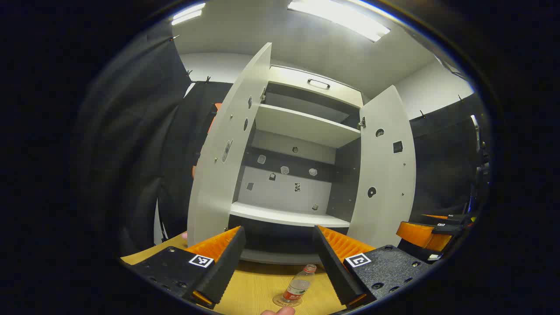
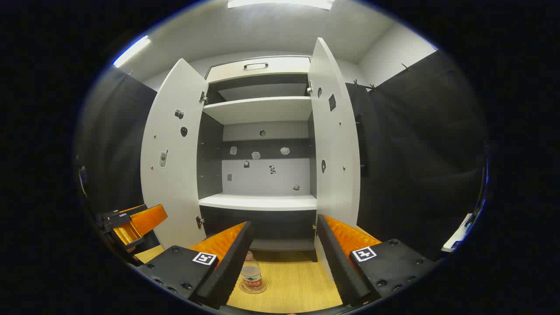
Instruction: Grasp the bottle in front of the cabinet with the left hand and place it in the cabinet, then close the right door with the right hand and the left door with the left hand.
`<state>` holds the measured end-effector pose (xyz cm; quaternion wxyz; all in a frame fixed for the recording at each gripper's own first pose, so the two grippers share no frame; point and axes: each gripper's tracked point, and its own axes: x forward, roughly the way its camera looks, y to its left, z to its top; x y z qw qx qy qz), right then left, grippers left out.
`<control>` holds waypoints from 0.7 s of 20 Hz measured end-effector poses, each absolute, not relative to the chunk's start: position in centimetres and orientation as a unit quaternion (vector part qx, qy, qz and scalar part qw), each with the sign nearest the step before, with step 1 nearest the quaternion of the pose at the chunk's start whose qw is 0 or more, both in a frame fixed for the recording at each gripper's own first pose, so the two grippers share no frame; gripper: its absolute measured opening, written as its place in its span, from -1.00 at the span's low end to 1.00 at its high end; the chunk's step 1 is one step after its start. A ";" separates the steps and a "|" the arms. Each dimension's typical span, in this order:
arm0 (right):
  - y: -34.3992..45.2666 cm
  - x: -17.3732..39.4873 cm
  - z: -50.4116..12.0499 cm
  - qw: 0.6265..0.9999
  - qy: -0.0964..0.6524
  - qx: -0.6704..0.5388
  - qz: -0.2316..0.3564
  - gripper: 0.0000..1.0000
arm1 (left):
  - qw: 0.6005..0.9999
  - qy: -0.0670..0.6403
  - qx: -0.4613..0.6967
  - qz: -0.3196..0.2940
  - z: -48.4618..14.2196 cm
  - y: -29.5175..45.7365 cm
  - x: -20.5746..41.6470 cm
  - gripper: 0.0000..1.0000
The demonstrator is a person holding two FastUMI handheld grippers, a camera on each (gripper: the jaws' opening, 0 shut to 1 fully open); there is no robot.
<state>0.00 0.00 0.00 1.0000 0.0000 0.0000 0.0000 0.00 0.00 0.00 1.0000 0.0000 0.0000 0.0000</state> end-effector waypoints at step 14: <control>-0.3 -0.1 0.2 1.000 -0.006 0.003 -0.009 0.92 | 1.000 -0.004 0.006 0.003 0.1 0.3 0.0 0.89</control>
